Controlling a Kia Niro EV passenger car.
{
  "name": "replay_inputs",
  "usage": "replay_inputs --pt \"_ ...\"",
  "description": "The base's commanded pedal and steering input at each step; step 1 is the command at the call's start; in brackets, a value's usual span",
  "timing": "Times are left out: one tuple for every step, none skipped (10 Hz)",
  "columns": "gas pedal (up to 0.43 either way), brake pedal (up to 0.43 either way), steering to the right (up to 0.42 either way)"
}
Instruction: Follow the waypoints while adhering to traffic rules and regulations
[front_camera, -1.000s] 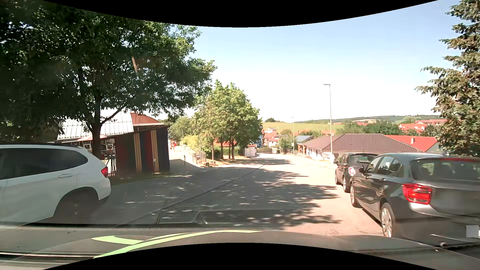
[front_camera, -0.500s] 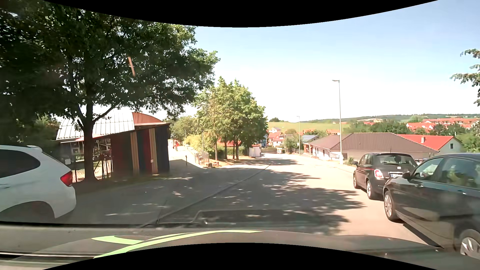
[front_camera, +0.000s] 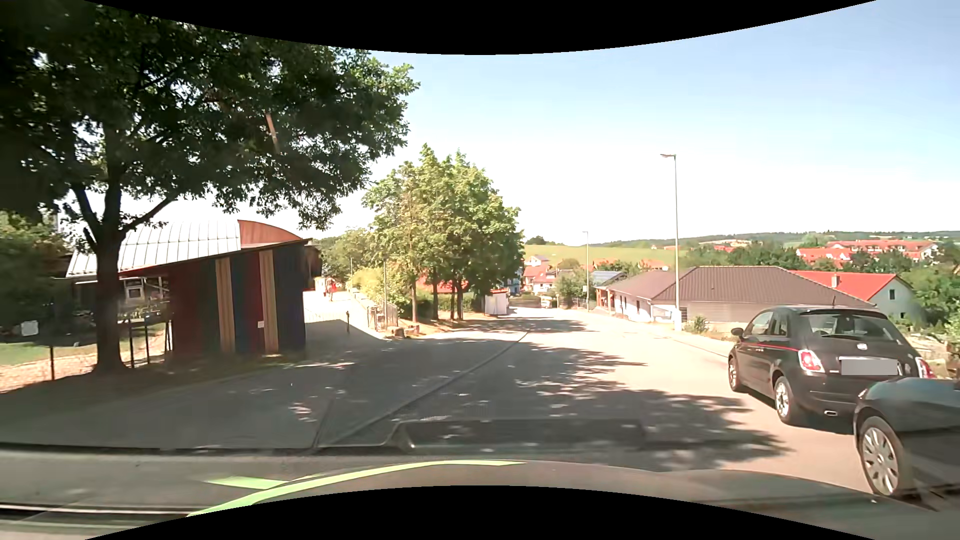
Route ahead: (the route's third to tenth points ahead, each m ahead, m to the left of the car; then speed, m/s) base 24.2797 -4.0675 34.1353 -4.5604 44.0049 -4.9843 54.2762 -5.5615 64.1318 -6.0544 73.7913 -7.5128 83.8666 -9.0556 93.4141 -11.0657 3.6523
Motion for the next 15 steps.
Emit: replay_inputs --pt "0.067 0.0 0.162" --pt "0.067 0.0 0.167" --pt "0.067 0.0 0.169" --pt "0.079 0.0 0.17" --pt "0.079 0.0 0.17" --pt "0.087 0.0 0.169" --pt "0.087 0.0 0.168" --pt "0.087 0.0 0.162" --pt "0.087 0.0 0.143" --pt "0.087 0.0 0.131" --pt "0.087 0.0 0.118" --pt "0.098 0.0 0.1" --pt "0.098 0.0 0.086" --pt "0.098 0.0 0.069" --pt "0.098 0.0 0.055"
